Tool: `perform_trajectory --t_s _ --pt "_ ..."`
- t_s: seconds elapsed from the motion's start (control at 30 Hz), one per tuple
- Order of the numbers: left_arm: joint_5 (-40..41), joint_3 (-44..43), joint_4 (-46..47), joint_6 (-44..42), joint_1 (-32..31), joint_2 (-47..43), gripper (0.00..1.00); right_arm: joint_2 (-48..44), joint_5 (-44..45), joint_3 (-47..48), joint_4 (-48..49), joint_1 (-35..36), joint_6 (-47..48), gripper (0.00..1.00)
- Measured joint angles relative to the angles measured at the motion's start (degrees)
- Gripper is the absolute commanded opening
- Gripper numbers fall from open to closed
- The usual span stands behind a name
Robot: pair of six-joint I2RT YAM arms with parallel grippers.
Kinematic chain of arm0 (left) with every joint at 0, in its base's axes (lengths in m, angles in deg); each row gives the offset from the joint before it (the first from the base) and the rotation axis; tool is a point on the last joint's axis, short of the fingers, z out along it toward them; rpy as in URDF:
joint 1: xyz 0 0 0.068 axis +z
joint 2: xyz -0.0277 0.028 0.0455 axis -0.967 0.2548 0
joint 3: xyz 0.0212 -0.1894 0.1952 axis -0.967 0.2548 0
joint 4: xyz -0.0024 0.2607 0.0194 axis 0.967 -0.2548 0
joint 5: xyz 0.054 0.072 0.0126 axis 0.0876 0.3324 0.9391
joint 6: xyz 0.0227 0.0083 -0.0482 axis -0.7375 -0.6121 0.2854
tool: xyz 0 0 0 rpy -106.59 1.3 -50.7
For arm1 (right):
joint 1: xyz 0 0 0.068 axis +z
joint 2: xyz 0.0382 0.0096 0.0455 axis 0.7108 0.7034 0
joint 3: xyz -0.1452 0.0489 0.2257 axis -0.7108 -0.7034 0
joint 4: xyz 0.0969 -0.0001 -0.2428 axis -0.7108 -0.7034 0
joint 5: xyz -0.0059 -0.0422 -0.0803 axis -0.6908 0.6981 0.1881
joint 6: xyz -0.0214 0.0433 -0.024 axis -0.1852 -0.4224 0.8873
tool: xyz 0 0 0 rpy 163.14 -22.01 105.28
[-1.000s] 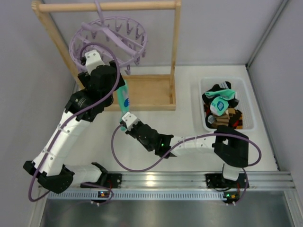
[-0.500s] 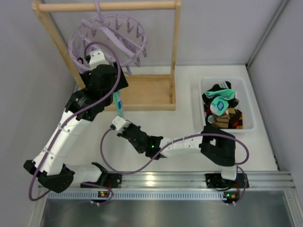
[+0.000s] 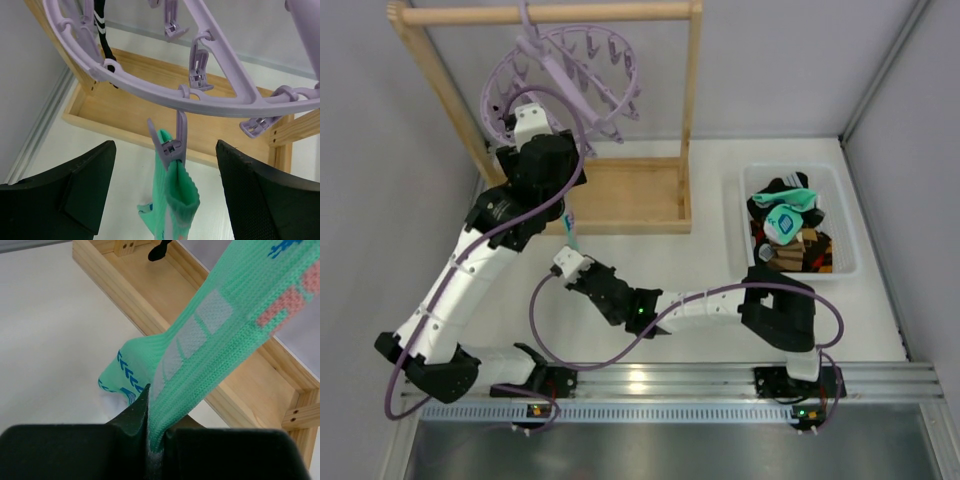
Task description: Remove the socks clipped to the hanger
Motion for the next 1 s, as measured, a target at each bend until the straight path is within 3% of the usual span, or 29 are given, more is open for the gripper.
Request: perform_trajectory --t_s 0.23,0.6,0.8,1.0 --pt "-0.2 0.0 1.2 -0.5 0.3 4.9 0.77 0.0 0.3 0.2 0.0 1.0 1.0 0.0" --pt "4.1 0.0 1.4 -1.4 0.3 4.9 0.67 1.9 0.5 0.8 0.9 1.4 1.4 0.0" --pt "5.6 0.0 2.6 -2.5 0.3 4.9 0.48 1.9 0.5 0.9 0.9 1.4 1.4 0.0" --pt "5.5 0.0 4.8 -2.8 0.3 4.9 0.1 2.3 0.4 0.9 0.7 1.8 1.4 0.0"
